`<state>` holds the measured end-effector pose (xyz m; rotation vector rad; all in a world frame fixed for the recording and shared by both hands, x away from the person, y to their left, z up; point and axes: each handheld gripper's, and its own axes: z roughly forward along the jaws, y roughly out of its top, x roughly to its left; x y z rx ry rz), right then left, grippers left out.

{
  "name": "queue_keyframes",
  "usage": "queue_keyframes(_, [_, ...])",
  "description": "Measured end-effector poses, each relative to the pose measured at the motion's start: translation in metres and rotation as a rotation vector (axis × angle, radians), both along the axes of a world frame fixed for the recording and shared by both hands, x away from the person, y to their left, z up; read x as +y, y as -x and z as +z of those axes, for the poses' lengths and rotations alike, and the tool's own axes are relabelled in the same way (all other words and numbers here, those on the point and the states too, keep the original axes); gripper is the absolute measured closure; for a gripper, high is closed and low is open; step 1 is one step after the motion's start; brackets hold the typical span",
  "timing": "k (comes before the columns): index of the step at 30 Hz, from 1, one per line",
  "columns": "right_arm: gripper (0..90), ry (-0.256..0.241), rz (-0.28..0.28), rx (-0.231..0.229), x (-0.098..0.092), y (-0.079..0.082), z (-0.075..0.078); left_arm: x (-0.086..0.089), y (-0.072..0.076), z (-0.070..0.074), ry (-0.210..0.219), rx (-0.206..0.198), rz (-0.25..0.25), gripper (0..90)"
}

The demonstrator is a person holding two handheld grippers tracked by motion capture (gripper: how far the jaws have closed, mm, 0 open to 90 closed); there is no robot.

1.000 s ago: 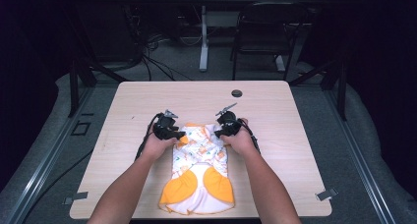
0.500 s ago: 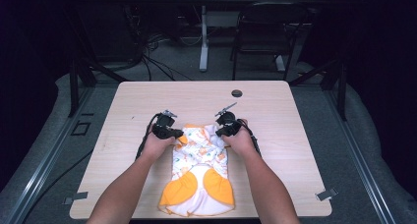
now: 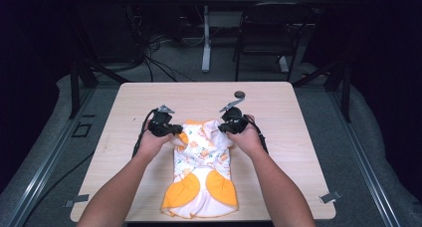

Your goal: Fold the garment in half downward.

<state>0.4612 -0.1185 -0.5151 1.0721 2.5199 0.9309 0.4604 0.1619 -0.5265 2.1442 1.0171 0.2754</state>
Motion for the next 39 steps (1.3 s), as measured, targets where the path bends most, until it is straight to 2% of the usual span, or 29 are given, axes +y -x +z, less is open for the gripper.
queue_keyframes(2, [85.7,-0.011,0.008,-0.022,-0.001,0.003,0.009,0.002,0.001,0.005,0.006,-0.008,-0.004,85.1])
queue_keyframes(6, [85.7,-0.013,0.007,-0.038,-0.003,0.006,0.013,0.002,0.002,0.014,0.014,-0.033,0.0,85.0])
queue_keyframes(7, [85.8,-0.009,0.006,-0.048,-0.003,0.006,0.016,0.002,0.002,0.017,0.015,-0.035,-0.003,85.1])
queue_keyframes(9, [85.8,-0.015,-0.003,-0.077,-0.004,0.005,0.025,-0.001,0.002,0.025,0.015,-0.063,0.003,85.0])
queue_keyframes(14, [85.8,-0.007,-0.012,-0.12,-0.003,0.005,0.037,-0.001,0.0,0.036,0.022,-0.088,0.003,85.0])
queue_keyframes(15, [85.8,-0.004,-0.017,-0.141,-0.002,0.004,0.045,0.0,-0.001,0.042,0.028,-0.113,0.007,85.0])
queue_keyframes(16, [85.8,-0.004,-0.017,-0.141,-0.002,0.004,0.045,0.0,-0.001,0.042,0.028,-0.113,0.007,85.0])
queue_keyframes(17, [85.8,-0.014,-0.02,-0.168,-0.002,0.005,0.052,0.0,0.0,0.048,0.029,-0.127,0.001,85.0])
queue_keyframes(20, [85.7,-0.016,-0.008,-0.193,-0.002,0.01,0.058,0.002,0.003,0.05,0.031,-0.141,-0.011,85.0])
queue_keyframes(22, [85.7,-0.012,0.003,-0.201,-0.002,0.013,0.058,0.004,0.005,0.05,0.035,-0.145,-0.017,85.0])
queue_keyframes(25, [85.6,0.006,0.045,-0.228,-0.002,0.025,0.055,0.009,0.013,0.046,0.048,-0.145,-0.02,85.0])
queue_keyframes(28, [85.6,0.017,0.065,-0.224,-0.003,0.031,0.053,0.009,0.018,0.044,0.059,-0.145,-0.031,85.0])
queue_keyframes(31, [85.6,0.034,0.078,-0.222,-0.006,0.04,0.049,0.007,0.028,0.041,0.056,-0.148,-0.045,85.0])
queue_keyframes(33, [85.6,0.026,0.082,-0.217,-0.008,0.044,0.048,0.005,0.036,0.04,0.043,-0.147,-0.064,85.0])
queue_keyframes(38, [85.3,0.046,0.101,-0.214,-0.008,0.054,0.044,0.006,0.044,0.036,0.041,-0.139,-0.073,85.0])
queue_keyframes(39, [85.3,0.035,0.104,-0.216,-0.008,0.056,0.043,0.006,0.046,0.035,0.044,-0.135,-0.074,85.0])
